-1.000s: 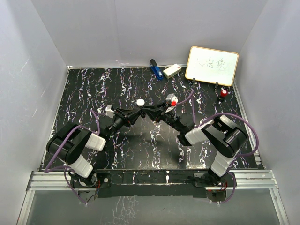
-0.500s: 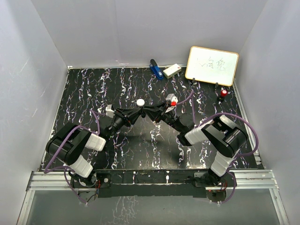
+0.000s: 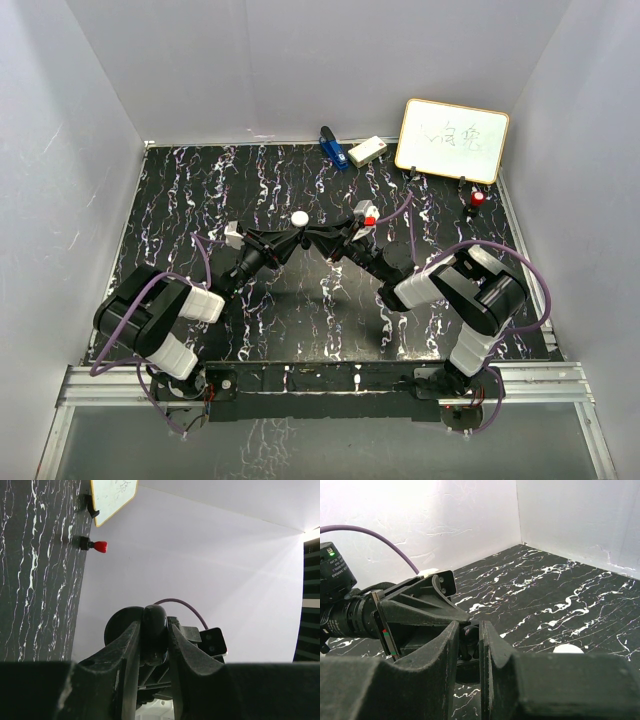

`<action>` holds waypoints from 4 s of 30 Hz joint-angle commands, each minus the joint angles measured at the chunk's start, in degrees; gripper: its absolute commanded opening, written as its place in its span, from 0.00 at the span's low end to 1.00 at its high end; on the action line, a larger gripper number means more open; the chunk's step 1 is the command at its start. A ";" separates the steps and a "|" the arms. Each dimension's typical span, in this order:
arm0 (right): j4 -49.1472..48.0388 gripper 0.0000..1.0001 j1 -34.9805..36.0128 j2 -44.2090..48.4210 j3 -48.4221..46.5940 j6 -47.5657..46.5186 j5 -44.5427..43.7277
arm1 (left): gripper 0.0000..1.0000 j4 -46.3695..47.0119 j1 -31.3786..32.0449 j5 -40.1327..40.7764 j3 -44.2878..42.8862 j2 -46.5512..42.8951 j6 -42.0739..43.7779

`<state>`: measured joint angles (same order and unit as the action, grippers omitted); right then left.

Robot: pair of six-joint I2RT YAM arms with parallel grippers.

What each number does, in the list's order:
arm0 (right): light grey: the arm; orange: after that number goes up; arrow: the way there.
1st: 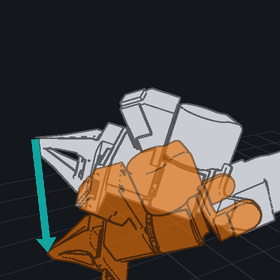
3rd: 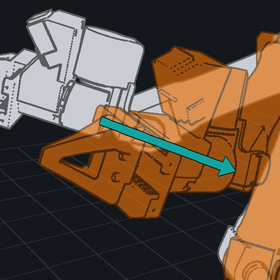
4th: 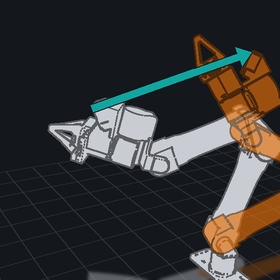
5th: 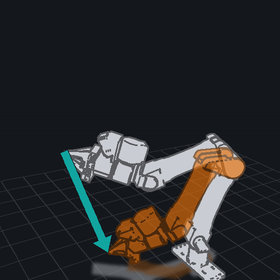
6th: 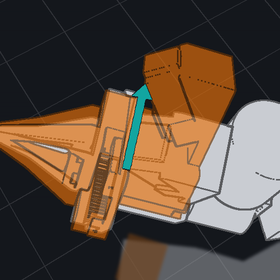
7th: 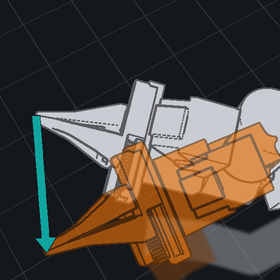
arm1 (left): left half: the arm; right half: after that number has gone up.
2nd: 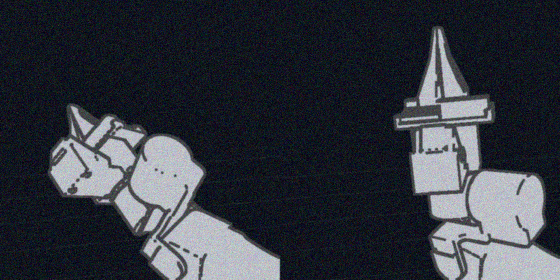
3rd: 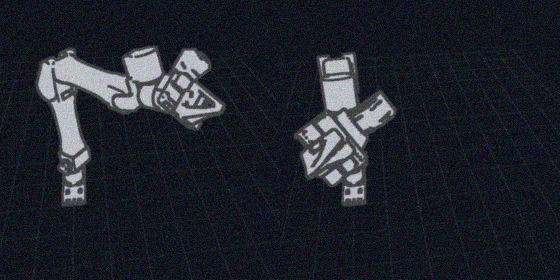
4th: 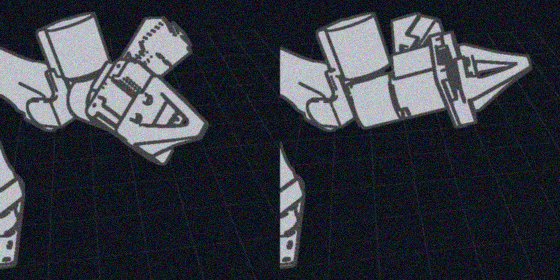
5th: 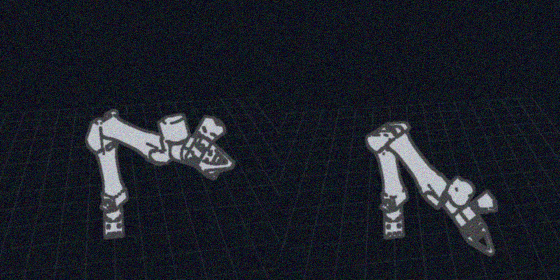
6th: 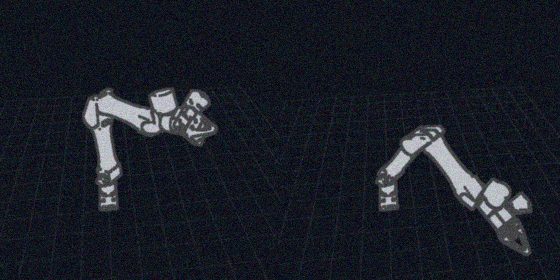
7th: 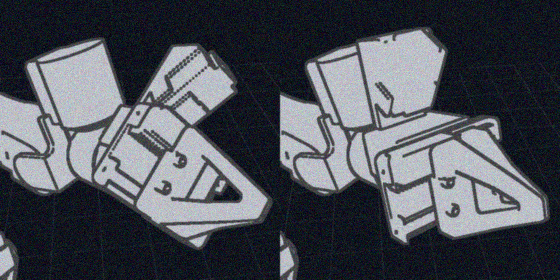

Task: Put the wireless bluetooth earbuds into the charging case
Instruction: Place the earbud in the charging case.

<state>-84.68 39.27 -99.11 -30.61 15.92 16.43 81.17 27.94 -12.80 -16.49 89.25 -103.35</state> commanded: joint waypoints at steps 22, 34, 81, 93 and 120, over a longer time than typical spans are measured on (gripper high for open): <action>-19.28 0.00 0.16 0.27 0.25 -1.65 -0.81 | 0.00 8.15 0.25 1.54 -1.87 -2.31 -0.97; -19.28 0.11 0.19 0.84 1.34 -1.28 -1.90 | 0.00 8.35 0.22 1.63 -3.53 -0.94 -1.00; 60.40 0.77 0.03 22.05 -18.99 -8.98 -24.33 | 0.00 -3.11 0.44 -1.35 -5.74 -4.33 9.23; 68.45 0.77 0.07 19.50 -22.94 -10.08 -28.80 | 0.00 -3.60 0.43 -0.35 -5.48 -4.65 8.81; 72.96 0.74 1.33 22.36 -20.81 -10.11 -22.80 | 0.00 -2.50 0.40 0.05 -6.88 -2.20 8.27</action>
<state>-10.33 40.14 -77.28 -50.46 6.22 -6.90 76.27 28.25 -12.88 -21.47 87.44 -95.20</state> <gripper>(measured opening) 0.743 0.235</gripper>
